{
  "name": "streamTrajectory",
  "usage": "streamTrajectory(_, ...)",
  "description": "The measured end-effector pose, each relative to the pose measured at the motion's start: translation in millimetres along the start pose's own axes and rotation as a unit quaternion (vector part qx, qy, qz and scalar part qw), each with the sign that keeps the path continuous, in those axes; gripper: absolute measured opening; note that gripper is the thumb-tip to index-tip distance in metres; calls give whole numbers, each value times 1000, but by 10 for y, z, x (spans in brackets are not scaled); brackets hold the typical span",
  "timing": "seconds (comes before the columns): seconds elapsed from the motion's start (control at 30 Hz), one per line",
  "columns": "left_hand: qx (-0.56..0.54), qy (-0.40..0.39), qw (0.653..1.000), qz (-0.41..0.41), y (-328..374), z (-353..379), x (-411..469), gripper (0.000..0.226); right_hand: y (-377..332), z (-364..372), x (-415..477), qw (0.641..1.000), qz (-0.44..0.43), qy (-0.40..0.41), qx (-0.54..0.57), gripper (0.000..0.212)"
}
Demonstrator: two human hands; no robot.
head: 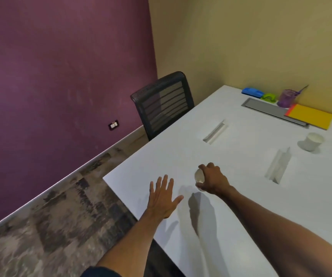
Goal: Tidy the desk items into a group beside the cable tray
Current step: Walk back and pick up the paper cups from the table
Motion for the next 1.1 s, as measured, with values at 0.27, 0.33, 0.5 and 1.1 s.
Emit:
streamTrajectory(0.27,5,-22,997,79,-245,225,948,118,145,61,759,994,99,29,38,73)
streamTrajectory(0.33,19,-33,995,94,-316,294,1177,99,176,72,963,991,121,38,45,75)
streamTrajectory(0.5,23,-48,989,140,-443,514,1600,77,288,83,1360,986,157,52,34,74)
streamTrajectory(1.1,28,-2,987,161,-459,908,1837,80,346,247,1817,978,203,39,39,68)
Point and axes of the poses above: each hand's wrist, its own x-axis towards the middle knuckle, its own z-axis out of the palm, y = z × x, the point moved 1 cm from there along x, towards the middle knuckle, and after that the axes turned 3 degrees about -x, right-handed, at the moved point
